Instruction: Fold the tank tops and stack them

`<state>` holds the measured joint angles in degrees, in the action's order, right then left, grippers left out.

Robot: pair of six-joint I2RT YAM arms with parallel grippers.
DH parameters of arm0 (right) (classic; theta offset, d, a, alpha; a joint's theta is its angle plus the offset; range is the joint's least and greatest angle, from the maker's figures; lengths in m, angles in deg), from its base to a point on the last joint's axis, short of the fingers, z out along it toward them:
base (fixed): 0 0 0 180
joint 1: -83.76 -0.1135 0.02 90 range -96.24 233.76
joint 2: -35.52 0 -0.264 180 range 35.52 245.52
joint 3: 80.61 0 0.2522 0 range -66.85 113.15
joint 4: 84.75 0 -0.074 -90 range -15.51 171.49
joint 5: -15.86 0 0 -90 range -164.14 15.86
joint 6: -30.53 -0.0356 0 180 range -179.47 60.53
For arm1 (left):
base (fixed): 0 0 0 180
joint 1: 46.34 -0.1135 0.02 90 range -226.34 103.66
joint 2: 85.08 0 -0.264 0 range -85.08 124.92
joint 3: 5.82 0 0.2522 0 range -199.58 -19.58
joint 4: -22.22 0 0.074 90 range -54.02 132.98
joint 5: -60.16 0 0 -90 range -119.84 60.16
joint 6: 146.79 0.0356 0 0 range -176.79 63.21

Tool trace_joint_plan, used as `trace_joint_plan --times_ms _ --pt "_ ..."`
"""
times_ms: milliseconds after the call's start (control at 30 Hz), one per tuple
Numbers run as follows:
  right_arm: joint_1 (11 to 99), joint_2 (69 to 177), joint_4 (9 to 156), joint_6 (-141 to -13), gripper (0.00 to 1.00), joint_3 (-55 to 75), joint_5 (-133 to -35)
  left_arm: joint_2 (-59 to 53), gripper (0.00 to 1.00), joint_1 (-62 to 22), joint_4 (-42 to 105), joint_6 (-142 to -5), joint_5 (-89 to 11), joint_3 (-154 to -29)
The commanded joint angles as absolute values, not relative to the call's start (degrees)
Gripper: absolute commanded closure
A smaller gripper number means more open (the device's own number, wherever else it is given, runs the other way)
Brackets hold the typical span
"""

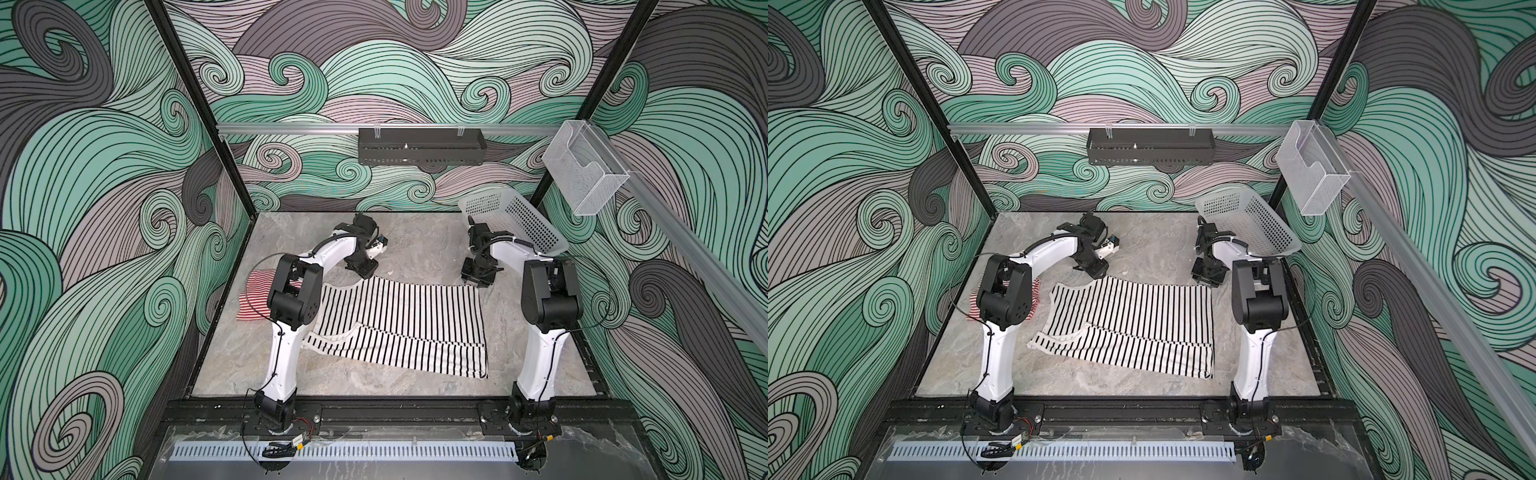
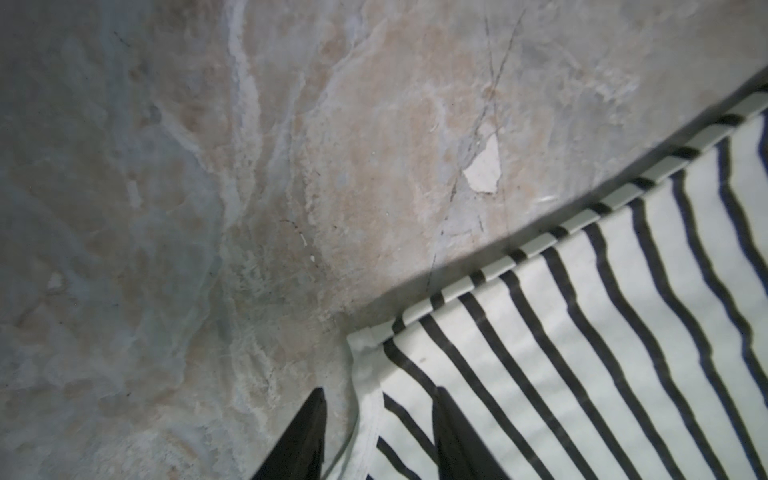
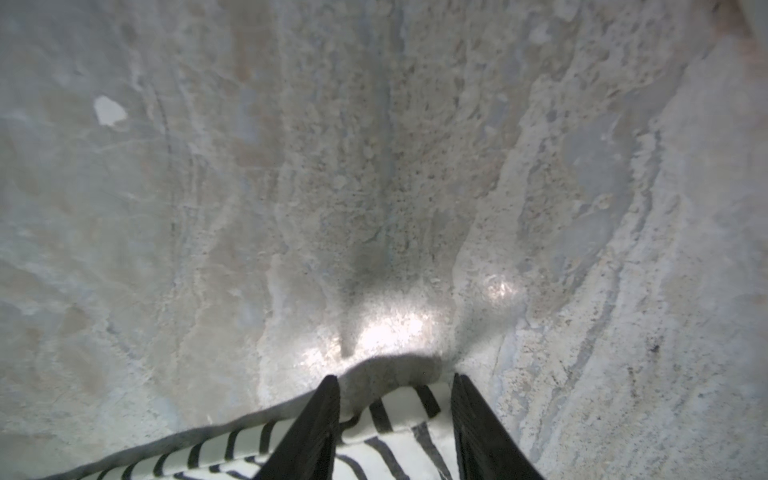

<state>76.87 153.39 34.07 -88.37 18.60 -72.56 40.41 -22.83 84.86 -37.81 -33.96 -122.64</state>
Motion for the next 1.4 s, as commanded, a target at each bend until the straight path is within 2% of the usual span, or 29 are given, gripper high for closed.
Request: trace_joint_plan --times_ms 0,467,1067,1367 --pt "76.32 152.38 32.57 -88.13 0.54 17.58 -70.58 41.99 0.54 -23.57 86.52 -38.69 -34.76 -125.19" --pt "76.29 147.24 31.0 -87.31 0.54 16.25 -68.81 44.43 0.55 -24.61 86.35 -38.78 -34.76 -127.61" --pt "76.29 155.1 31.9 -88.57 0.57 20.99 -70.72 44.53 0.56 -25.16 85.82 -38.79 -34.5 -126.24" --pt "76.3 155.73 31.9 -88.03 0.83 20.86 -70.64 44.36 0.56 -25.21 85.2 -38.38 -34.5 -125.4"
